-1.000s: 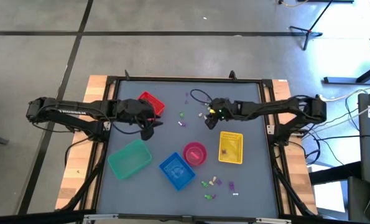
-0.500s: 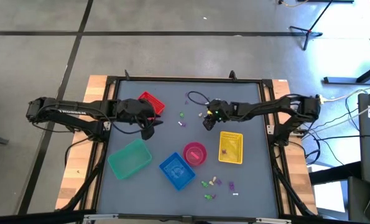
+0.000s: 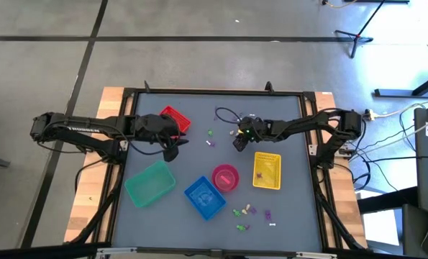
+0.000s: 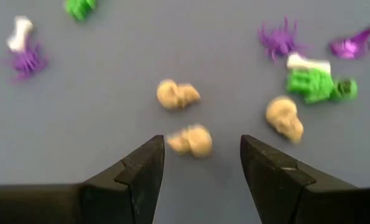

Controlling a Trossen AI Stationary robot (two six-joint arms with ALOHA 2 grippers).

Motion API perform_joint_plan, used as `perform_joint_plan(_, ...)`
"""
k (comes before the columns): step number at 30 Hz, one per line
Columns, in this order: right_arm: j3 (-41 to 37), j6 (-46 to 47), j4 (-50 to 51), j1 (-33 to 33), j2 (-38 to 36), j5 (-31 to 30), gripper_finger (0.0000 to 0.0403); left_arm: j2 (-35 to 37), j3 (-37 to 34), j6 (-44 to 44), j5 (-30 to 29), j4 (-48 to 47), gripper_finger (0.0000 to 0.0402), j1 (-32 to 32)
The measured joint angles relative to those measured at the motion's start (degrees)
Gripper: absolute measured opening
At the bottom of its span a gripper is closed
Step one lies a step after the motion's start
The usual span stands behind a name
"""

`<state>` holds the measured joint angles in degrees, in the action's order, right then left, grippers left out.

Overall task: Sort Halloween decoration
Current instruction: Put the white skull toy into the pink bin

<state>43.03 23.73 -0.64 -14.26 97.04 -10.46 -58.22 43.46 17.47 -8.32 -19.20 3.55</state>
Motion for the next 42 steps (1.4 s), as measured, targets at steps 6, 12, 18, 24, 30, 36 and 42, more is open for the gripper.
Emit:
perform_joint_plan(6,0.0,-1.4,-0.4,0.0,0.1,0.0,0.0211,0.0,0.0,0.0,0.0,0.0,0.0140,0.0)
perform_joint_plan(12,0.0,-3.5,-0.4,0.0,0.1,0.0,0.0211,0.0,0.0,0.0,0.0,0.0,0.0140,0.0)
perform_joint_plan(18,0.0,-6.3,-1.6,0.0,2.4,1.1,0.0211,0.0,0.0,0.0,0.0,0.0,0.0140,0.0)
perform_joint_plan(24,0.2,-7.7,-2.0,0.0,3.5,1.7,0.0194,0.0,0.0,0.0,0.0,0.0,0.0140,0.0)
perform_joint_plan(30,0.2,-7.8,-2.1,0.0,3.6,2.3,0.0134,0.0,0.0,0.0,0.0,0.0,0.0140,0.0)
perform_joint_plan(36,0.2,-7.8,-2.0,0.0,3.7,2.5,0.0085,0.0,0.0,0.0,0.0,0.0,0.0140,0.0)
perform_joint_plan(42,0.0,-7.8,-3.0,0.0,3.7,2.8,0.0064,0.0,0.0,0.1,0.0,0.0,0.0140,0.0)
